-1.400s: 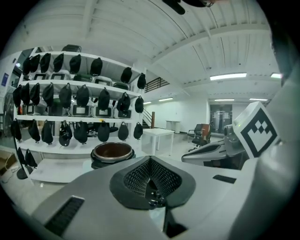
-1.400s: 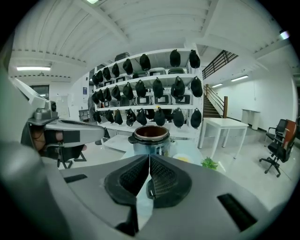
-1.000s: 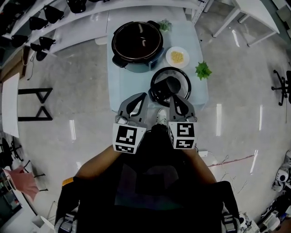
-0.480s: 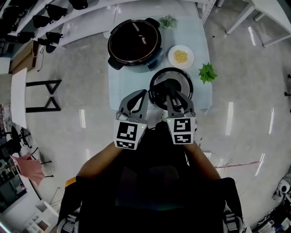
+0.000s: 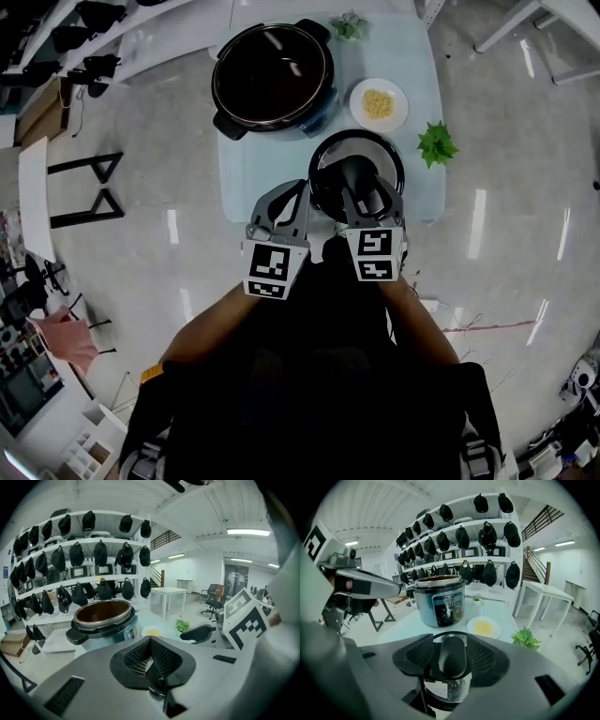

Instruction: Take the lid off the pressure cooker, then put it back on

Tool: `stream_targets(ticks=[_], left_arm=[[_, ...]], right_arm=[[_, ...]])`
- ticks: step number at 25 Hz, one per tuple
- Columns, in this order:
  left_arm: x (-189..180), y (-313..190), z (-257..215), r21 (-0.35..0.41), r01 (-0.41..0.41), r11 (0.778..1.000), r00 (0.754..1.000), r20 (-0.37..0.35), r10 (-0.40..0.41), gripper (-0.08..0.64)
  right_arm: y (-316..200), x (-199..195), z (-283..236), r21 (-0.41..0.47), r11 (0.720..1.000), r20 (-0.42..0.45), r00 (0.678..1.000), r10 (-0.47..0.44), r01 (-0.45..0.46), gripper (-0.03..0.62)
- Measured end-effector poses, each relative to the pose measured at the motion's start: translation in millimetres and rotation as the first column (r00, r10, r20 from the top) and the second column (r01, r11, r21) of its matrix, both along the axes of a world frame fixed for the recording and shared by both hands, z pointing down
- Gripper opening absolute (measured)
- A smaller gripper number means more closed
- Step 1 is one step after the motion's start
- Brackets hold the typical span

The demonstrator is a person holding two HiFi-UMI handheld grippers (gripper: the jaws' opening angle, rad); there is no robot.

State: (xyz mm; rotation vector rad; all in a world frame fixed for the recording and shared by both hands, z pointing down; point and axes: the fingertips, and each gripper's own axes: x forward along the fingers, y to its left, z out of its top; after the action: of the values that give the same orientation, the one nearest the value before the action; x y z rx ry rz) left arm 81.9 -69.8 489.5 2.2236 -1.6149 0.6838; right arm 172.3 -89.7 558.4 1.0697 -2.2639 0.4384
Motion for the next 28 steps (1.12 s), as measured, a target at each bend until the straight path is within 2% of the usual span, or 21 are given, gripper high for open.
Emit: stream_targets(ticks=[10, 19, 25, 28], left_arm=[[-9.3, -13.8, 48.5, -0.050, -0.015, 0.999, 1.000, -0.027, 0.014, 0.008], [-17.4, -20.1, 71.5, -0.081, -0.007, 0.997, 0.999, -0.032, 0.005, 0.007], [-18.4, -19.4, 83.4, -0.106, -0.015, 0.994, 1.000, -0.029, 0.011, 0.008], [-20.4, -19.8, 87.2, -0.115, -0.017, 0.993, 1.000, -0.026, 0.014, 0.008]], right_arm=[[-12.9, -12.9, 52.3, -0.001, 1.000, -0.051, 0.999, -0.014, 0.014, 0.305], [-23.5, -19.6, 74.5, -0.005, 0.999, -0.040, 0.998, -0.048, 0.048, 0.313], [-22.6, -21.3, 88.9, -0.013, 0.998, -0.066, 0.996, -0.066, 0.066, 0.314], [-22.5, -22.9, 91.4, -0.009, 0.998, -0.041, 0.997, -0.058, 0.058, 0.314]])
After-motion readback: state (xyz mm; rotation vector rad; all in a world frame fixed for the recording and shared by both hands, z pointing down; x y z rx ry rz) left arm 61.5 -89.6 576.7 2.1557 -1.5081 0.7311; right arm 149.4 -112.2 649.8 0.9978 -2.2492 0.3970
